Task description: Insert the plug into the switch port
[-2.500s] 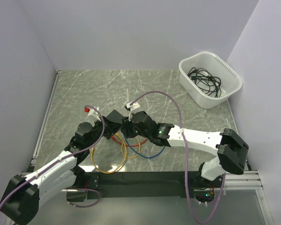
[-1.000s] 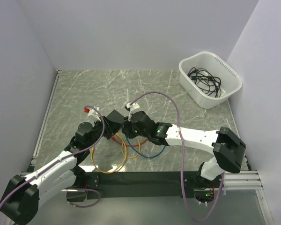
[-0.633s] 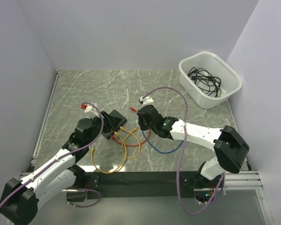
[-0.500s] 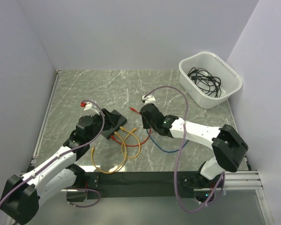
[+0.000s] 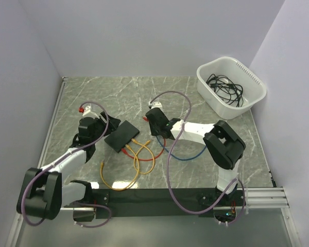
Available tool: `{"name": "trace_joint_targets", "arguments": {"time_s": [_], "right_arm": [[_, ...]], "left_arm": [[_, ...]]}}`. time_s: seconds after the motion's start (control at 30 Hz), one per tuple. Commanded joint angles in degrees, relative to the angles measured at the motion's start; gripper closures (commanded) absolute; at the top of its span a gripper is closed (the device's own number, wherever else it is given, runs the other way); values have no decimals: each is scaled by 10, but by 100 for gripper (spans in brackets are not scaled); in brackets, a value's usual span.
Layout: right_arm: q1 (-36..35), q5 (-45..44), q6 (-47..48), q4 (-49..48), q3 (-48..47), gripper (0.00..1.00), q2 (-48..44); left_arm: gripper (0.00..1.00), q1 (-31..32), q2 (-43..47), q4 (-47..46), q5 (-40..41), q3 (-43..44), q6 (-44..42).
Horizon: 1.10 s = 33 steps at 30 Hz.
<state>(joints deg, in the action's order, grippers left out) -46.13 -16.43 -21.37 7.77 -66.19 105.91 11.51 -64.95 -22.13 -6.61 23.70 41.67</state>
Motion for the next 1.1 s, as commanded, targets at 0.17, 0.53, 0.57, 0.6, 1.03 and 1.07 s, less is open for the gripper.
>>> {"name": "trace_joint_targets", "arguments": {"time_s": [0.17, 0.53, 0.57, 0.6, 1.03, 1.07], "right_arm": [[-17, 24, -19, -49, -25, 100, 66], [-74, 14, -39, -54, -10, 100, 71], [-77, 12, -42, -55, -4, 100, 63], [-79, 11, -43, -57, -1, 100, 59], [-91, 37, -48, -72, 40, 100, 14], [-92, 39, -49, -75, 49, 100, 9]], "left_arm": [[31, -45, -75, -89, -60, 13, -1], [31, -68, -121, -103, -62, 24, -7], [31, -71, -127, -106, -62, 23, -8], [31, -73, -132, -115, -65, 20, -8], [34, -82, -201, -132, -117, 42, 10], [34, -82, -207, -131, -118, 44, 15]]}}
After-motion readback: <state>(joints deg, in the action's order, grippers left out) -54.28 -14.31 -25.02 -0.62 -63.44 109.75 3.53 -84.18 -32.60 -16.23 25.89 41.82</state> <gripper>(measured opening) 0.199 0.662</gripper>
